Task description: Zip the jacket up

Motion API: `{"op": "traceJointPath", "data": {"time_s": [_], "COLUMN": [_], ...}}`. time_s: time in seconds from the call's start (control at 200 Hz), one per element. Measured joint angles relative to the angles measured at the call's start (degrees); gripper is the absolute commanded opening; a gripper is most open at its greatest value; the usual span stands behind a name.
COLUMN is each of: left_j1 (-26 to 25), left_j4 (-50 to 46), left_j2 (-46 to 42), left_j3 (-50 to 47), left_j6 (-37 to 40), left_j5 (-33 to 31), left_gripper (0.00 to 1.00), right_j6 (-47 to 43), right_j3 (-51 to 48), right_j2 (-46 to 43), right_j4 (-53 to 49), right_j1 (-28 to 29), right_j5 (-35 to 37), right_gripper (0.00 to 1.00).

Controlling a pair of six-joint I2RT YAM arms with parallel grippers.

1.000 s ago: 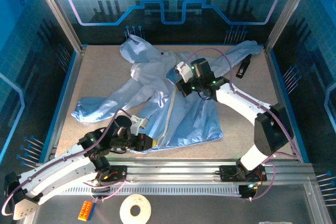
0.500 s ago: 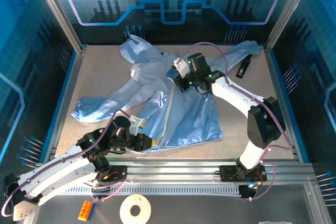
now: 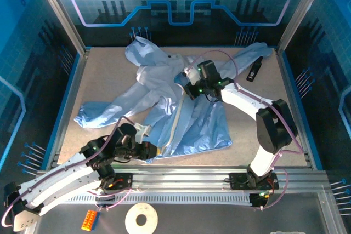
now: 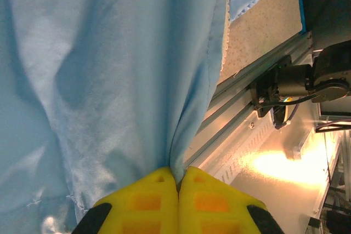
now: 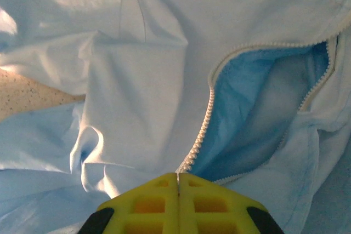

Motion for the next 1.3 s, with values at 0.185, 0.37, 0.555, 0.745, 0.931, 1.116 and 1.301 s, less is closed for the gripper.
{"op": "traceJointPath", "data": {"time_s": [0.185, 0.37, 0.555, 0.745, 0.931, 1.116, 1.301], "left_j1": [0.0, 0.0, 0.0, 0.02, 0.0, 0.0, 0.0], "left_j4": [-0.04, -0.5, -1.73, -2.73, -3.52, -3.93, -4.39], "left_j2": [0.09, 1.01, 1.07, 1.03, 0.59, 0.26, -0.02], "left_j3": [0.0, 0.76, 2.69, 3.39, 3.61, 4.26, 4.31], "left_j6": [0.0, 0.2, 0.48, 0.61, 0.66, 0.72, 1.64], "left_j5": [0.02, 0.02, 0.0, -0.04, -0.11, -0.22, -0.2], "left_gripper": [0.0, 0.0, 0.0, 0.0, 0.0, 0.0, 0.0], "right_j6": [-0.07, -0.68, -1.55, -2.54, -3.1, -3.52, -3.93], "right_j3": [0.04, 3.87, 7.28, 8.74, 9.46, 9.49, 9.66], "right_j2": [0.0, 1.16, 3.3, 4.7, 5.31, 5.4, 5.53], "right_j4": [-0.07, -0.96, -1.14, -2.03, -2.43, -2.64, -2.84], "right_j1": [-0.44, -0.96, -1.29, -1.92, -2.69, -3.13, -3.5], "right_j5": [-0.09, -1.09, -1.53, -1.86, -2.51, -3.06, -3.15], "right_gripper": [0.0, 0.0, 0.0, 0.0, 0.0, 0.0, 0.0]}}
